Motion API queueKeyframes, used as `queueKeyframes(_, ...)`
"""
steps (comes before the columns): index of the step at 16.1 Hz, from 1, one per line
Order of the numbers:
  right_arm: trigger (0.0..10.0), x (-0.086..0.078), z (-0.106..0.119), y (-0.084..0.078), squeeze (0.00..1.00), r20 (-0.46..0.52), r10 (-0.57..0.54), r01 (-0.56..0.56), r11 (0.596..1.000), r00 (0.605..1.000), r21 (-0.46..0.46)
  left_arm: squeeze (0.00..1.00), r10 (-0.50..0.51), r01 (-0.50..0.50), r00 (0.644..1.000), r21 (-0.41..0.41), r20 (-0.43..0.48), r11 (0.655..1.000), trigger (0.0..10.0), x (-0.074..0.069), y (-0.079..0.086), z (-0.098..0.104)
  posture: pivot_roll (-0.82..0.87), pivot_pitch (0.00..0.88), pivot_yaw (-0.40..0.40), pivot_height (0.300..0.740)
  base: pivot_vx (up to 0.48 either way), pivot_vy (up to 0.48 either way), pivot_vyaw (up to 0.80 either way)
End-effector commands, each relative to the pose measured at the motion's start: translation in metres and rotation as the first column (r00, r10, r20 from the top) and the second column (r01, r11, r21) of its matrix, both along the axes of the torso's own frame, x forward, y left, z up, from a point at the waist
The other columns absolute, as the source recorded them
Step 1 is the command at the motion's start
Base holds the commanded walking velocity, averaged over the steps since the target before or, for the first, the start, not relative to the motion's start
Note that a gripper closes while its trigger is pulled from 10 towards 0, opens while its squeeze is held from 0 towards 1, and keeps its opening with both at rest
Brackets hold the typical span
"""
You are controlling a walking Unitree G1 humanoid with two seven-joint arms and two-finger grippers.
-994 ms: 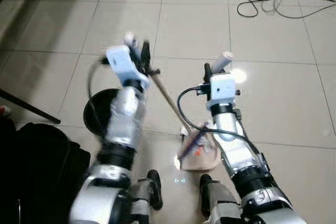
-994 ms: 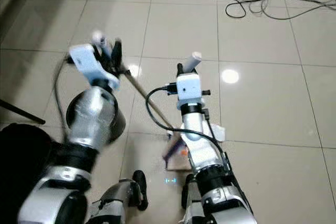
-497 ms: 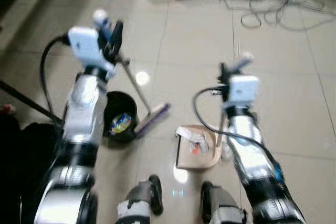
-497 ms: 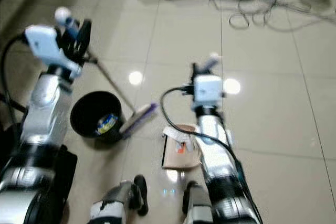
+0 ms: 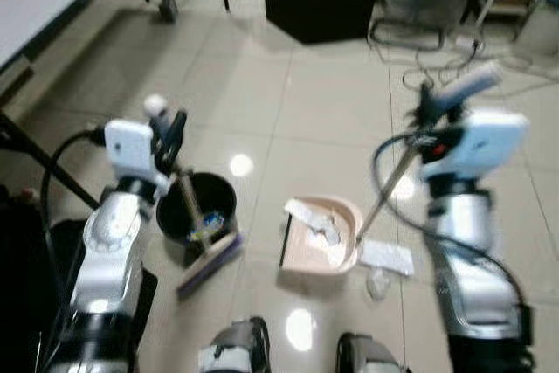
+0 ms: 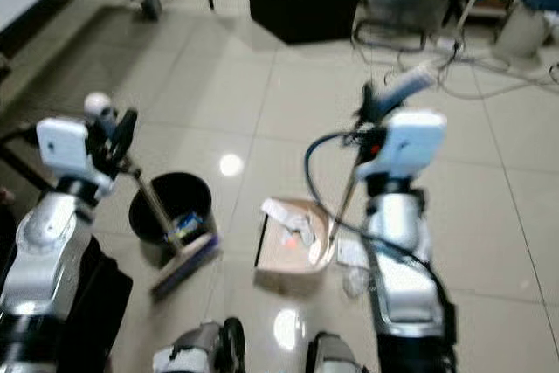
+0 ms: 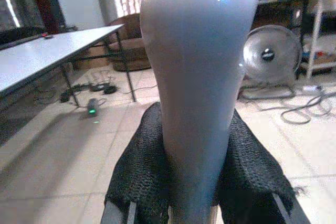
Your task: Sweep floor
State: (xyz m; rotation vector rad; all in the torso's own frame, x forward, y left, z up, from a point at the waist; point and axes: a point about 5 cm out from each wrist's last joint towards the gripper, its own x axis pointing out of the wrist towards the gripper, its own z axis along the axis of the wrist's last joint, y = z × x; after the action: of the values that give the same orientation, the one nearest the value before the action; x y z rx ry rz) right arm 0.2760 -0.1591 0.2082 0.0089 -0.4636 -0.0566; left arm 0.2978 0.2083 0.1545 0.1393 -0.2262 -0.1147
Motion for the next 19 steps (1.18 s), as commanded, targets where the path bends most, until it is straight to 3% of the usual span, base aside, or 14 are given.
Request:
queueKeyframes(1,10.0,-0.006,0.027,-0.005,0.00,0.068,0.011,-0.014,0.999,0.998,0.045,0.00,0.055,-0.054,0.998,0.026,-0.011,0.998,10.0,-0.006,0.008,0.006,-0.03,0.064,0.069,0.740,0.000,0.000,0.00)
queueKeyframes(5,10.0,-0.004,0.080,-0.004,0.00,0.130,0.139,-0.157,0.977,0.982,0.141,0.00,0.040,-0.036,0.998,0.065,-0.057,0.997,10.0,-0.028,0.005,0.004,-0.04,0.055,0.067,0.740,0.000,0.000,0.00)
queueKeyframes(8,10.0,0.004,0.106,0.000,0.00,0.159,0.196,-0.218,0.966,0.968,0.136,0.00,0.050,-0.048,0.998,0.060,-0.033,0.997,10.0,-0.035,0.000,0.008,-0.02,0.045,0.052,0.740,0.000,0.000,0.36)
queueKeyframes(13,10.0,0.011,0.111,-0.002,0.00,0.139,0.228,-0.253,0.947,0.964,0.200,0.00,0.052,-0.050,0.998,0.064,-0.041,0.997,10.0,-0.042,-0.006,0.010,0.00,0.025,0.037,0.740,0.298,0.000,0.80)
queueKeyframes(19,10.0,0.012,0.105,-0.020,0.00,0.137,0.154,-0.190,0.931,0.979,0.313,0.00,0.042,-0.037,0.998,0.088,-0.054,0.995,10.0,-0.040,-0.006,0.012,0.00,0.017,0.050,0.740,0.341,0.000,0.00)
